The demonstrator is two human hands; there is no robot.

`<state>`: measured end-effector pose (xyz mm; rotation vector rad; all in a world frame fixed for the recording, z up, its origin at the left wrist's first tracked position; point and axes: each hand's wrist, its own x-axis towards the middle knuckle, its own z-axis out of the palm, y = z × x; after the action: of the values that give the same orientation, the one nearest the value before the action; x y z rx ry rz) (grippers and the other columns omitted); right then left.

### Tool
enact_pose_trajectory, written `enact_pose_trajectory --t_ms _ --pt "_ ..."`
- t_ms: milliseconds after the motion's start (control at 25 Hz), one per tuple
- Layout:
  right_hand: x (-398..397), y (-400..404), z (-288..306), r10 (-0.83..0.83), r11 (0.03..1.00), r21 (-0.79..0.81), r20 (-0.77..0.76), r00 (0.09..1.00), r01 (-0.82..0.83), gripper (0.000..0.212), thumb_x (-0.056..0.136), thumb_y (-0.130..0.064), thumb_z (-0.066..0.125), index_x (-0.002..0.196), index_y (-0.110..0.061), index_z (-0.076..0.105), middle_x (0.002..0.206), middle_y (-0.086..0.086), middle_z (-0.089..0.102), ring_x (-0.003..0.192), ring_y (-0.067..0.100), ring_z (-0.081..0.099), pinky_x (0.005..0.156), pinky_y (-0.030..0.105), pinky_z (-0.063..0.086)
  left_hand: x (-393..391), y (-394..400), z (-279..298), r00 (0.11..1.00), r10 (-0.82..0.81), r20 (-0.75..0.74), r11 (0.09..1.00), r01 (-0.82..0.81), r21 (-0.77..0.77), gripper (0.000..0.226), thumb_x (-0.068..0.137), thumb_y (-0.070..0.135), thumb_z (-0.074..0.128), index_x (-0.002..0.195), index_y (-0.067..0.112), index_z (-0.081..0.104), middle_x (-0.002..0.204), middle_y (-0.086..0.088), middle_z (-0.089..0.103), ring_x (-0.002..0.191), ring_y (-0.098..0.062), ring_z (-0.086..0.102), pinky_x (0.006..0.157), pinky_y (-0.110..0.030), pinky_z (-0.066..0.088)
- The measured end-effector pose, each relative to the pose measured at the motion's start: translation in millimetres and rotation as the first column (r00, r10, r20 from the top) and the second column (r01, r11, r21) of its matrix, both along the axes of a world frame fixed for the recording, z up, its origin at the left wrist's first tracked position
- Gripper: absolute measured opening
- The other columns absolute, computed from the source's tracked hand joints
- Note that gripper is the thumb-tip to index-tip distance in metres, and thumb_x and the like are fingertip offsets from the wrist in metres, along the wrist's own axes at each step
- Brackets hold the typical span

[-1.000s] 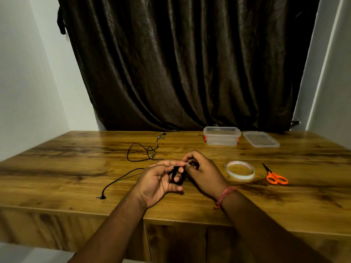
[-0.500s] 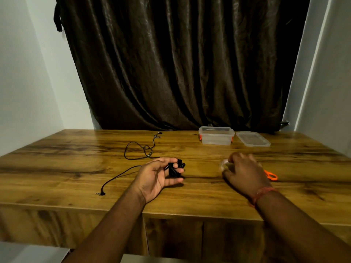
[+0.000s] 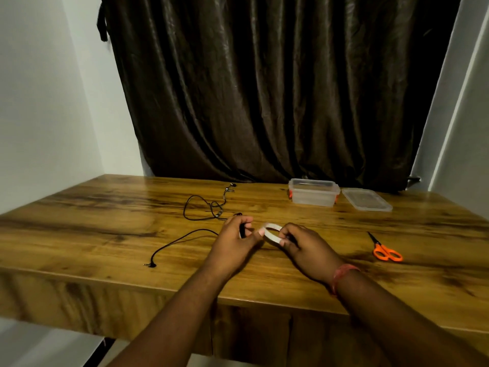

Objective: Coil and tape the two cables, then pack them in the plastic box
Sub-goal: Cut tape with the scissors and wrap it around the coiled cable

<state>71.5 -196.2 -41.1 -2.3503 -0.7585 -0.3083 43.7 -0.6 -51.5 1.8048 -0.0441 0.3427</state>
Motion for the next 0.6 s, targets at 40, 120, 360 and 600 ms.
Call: enact_pose_trajectory --t_ms 40,120,360,600 --pt "0.6 4.2 -0.6 0.027 1.000 0.013 0.002 1.000 -0.027 0.003 0.095 -0.023 0.058 0.093 -0.025 0.057 0.087 -0.010 0.058 0.083 0.012 0.053 0.072 0.032 0.043 0.0 -1.0 0.1 0.999 0.034 0.024 0.996 -0.036 0.086 0.039 0.084 0.037 0.073 0.119 0.025 0.059 0.115 0.003 0.054 0.104 -0.012 0.060 0.092 -0.035 0.055" --pt "2.5 7.0 -2.6 0.079 0.997 0.009 0.008 0.997 -0.079 0.003 0.094 -0.023 0.060 0.094 -0.025 0.058 0.089 -0.010 0.059 0.085 0.012 0.054 0.075 0.033 0.045 -0.9 -5.8 3.3 0.996 0.070 0.062 0.975 -0.081 0.207 0.040 0.087 0.033 0.072 0.121 0.017 0.058 0.112 0.002 0.052 0.099 -0.011 0.058 0.090 -0.029 0.053" --pt "2.7 0.9 -3.2 0.046 0.992 0.112 0.027 0.999 -0.049 0.005 0.094 -0.022 0.060 0.093 -0.028 0.059 0.092 -0.008 0.061 0.086 0.011 0.055 0.077 0.036 0.048 -0.5 -6.9 2.5 0.984 0.106 0.144 0.952 -0.142 0.272 0.013 0.091 0.028 0.066 0.102 0.024 0.064 0.102 0.008 0.058 0.092 -0.007 0.059 0.084 -0.034 0.055" --pt "-1.5 0.3 -0.6 0.049 0.993 0.104 0.025 0.998 -0.051 0.004 0.094 -0.021 0.060 0.094 -0.025 0.060 0.096 -0.007 0.061 0.089 0.010 0.054 0.080 0.034 0.048 -2.0 -7.0 2.0 0.982 0.119 0.148 0.959 -0.152 0.237 0.005 0.090 0.032 0.066 0.088 0.030 0.062 0.094 0.008 0.064 0.083 -0.011 0.062 0.068 -0.032 0.053"
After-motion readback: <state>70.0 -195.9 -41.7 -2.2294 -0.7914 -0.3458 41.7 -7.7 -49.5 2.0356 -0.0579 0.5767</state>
